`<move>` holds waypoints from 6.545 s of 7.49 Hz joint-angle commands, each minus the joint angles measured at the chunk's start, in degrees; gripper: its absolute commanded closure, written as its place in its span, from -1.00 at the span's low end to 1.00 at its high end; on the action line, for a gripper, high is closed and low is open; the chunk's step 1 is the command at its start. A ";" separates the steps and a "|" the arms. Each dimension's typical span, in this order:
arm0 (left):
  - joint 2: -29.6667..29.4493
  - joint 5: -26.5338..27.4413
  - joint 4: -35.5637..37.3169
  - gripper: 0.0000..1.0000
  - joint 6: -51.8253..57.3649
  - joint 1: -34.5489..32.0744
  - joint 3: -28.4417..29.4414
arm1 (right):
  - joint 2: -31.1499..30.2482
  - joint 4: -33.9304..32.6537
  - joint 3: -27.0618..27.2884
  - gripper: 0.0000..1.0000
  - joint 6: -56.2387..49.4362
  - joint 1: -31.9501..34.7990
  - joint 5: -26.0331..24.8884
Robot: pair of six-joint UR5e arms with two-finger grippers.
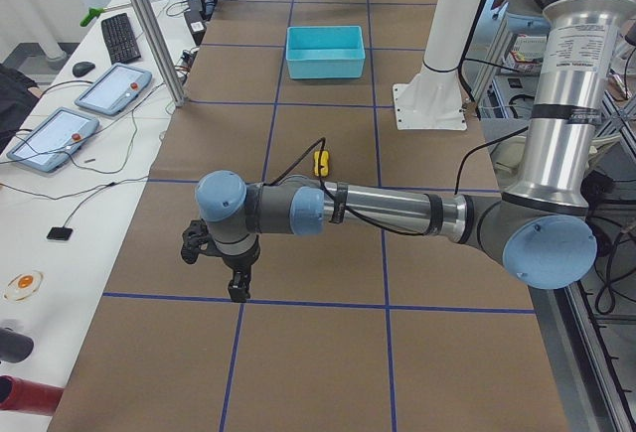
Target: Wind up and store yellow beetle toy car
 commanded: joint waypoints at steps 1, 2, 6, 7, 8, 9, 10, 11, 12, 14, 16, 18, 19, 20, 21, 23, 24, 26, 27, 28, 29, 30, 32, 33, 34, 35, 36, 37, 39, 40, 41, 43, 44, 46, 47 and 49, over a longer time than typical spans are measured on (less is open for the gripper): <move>-0.51 0.05 5.78 -1.00 0.11 2.97 -6.61 | -0.53 0.00 1.01 -1.00 -0.54 0.15 -2.54; -1.82 0.23 10.35 -1.00 0.19 6.39 -10.48 | -0.97 0.00 1.19 -1.00 -0.54 0.15 -3.51; -5.69 0.49 10.84 -1.00 -0.16 20.89 -21.05 | -2.72 0.00 3.20 -1.00 -0.28 1.12 -4.84; -6.66 0.49 11.45 -1.00 -0.07 25.02 -23.59 | -2.21 0.00 3.91 -1.00 -0.28 1.12 -4.57; -7.45 0.58 11.46 -1.00 -0.07 27.32 -23.61 | -3.68 -0.09 6.10 -1.00 -0.54 1.21 -4.40; -9.98 0.49 13.89 -1.00 0.11 29.43 -23.35 | -6.13 0.00 7.77 -1.00 -0.54 1.21 -4.48; -11.84 0.66 14.18 -1.00 1.24 30.93 -23.70 | -6.16 0.00 7.79 -1.00 -0.54 1.21 -4.48; -13.07 2.41 14.18 -1.00 1.60 34.17 -25.18 | -6.24 -0.09 7.18 -1.00 -0.28 1.21 -4.48; -13.96 8.69 14.27 -1.00 1.60 38.99 -28.33 | -7.20 -0.09 7.17 -1.00 -0.02 1.21 -4.40; -14.93 20.58 14.53 -1.00 3.69 48.06 -31.43 | -7.30 -0.09 6.74 -1.00 0.07 1.21 -4.48; -15.11 20.71 17.84 -1.00 11.14 49.66 -31.26 | -7.13 -0.09 6.03 -1.00 0.07 1.21 -4.48; -16.69 20.88 21.74 -1.00 12.06 50.72 -31.00 | -6.95 -0.09 5.68 -1.00 0.16 1.21 -4.57; -16.69 20.97 21.39 -1.00 12.15 52.03 -30.39 | -6.95 -0.09 5.59 -1.00 0.16 1.21 -4.48; -16.86 21.49 21.39 -1.00 12.06 53.87 -30.03 | -6.95 -0.09 5.59 -1.00 0.16 1.21 -4.48; -17.30 25.06 20.17 -1.00 12.15 55.28 -29.68 | -6.95 -0.09 5.24 -1.00 0.25 1.12 -4.48; -17.57 27.03 19.98 -1.00 12.58 59.33 -29.15 | -6.77 -0.09 5.24 -1.00 0.25 1.12 -4.48; -18.35 27.99 19.63 -1.00 21.90 59.34 -27.67 | -6.77 -0.09 4.98 -1.00 0.25 1.12 -4.48; -19.15 28.09 17.09 -1.00 27.35 58.81 -24.16 | -6.42 -0.09 4.98 -1.00 0.34 1.12 -4.48; -18.98 28.09 13.51 -1.00 27.35 58.64 -22.14 | -6.42 -0.09 4.98 -1.00 0.25 1.12 -4.48; -18.63 28.00 12.61 -1.00 26.92 58.37 -21.34 | -6.42 -0.09 5.06 -1.00 0.34 1.12 -4.48; -18.45 28.00 11.12 -1.00 26.91 58.37 -19.76 | -6.42 -0.09 5.06 -1.00 0.34 1.12 -4.40; -18.45 27.57 8.32 -1.00 26.91 58.37 -16.96 | -6.42 -0.09 5.06 -1.00 0.25 1.12 -4.40; -18.54 27.39 6.18 -1.00 26.74 58.55 -15.09 | -6.42 -0.09 5.06 -1.00 0.25 1.12 -4.40; -18.54 27.39 6.18 -1.00 26.91 58.81 -14.74 | -6.33 -0.09 5.06 -1.00 0.25 1.12 -4.40; -18.71 27.39 5.23 -0.93 26.91 58.81 -14.13 | -6.33 -0.09 4.98 -1.00 0.25 1.12 -4.48; -18.71 27.21 4.52 -0.91 26.83 58.72 -13.08 | -6.42 -0.09 4.98 -1.00 0.25 1.12 -4.48; -18.71 27.12 4.43 -0.90 26.83 58.72 -12.98 | -6.33 -0.09 4.98 -1.00 0.25 1.12 -4.48; -18.80 25.90 4.34 -0.90 26.39 58.81 -12.11 | -6.33 -0.09 4.98 -1.00 0.25 1.12 -4.48; -18.97 25.45 1.18 -0.90 24.89 58.81 -9.83 | -6.33 -0.09 4.89 -1.00 0.25 1.12 -4.48; -18.98 25.45 1.09 -0.89 24.89 58.90 -9.82 | -6.42 -0.09 4.80 -1.00 0.25 1.12 -4.48; -18.89 24.84 0.82 -0.89 24.89 58.90 -9.73 | -6.42 -0.09 4.80 -1.00 0.25 1.12 -4.48; -18.97 24.75 -0.14 -0.82 24.89 59.16 -8.77 | -6.33 -0.09 4.80 -1.00 0.16 1.12 -4.48; -18.98 24.75 -1.71 -0.82 24.81 59.16 -7.89 | -6.33 -0.09 4.80 -1.00 0.25 1.12 -4.48; -18.89 24.66 -1.90 -0.79 24.89 59.16 -7.97 | -6.33 -0.09 4.80 -1.00 0.16 1.12 -4.48; -18.71 24.66 -1.90 -0.76 24.89 59.16 -8.14 | -6.33 -0.09 4.80 -1.00 0.25 1.12 -4.48; -18.18 24.66 -1.90 -0.39 24.98 59.16 -8.32 | -6.33 -0.09 4.80 -1.00 0.25 1.12 -4.48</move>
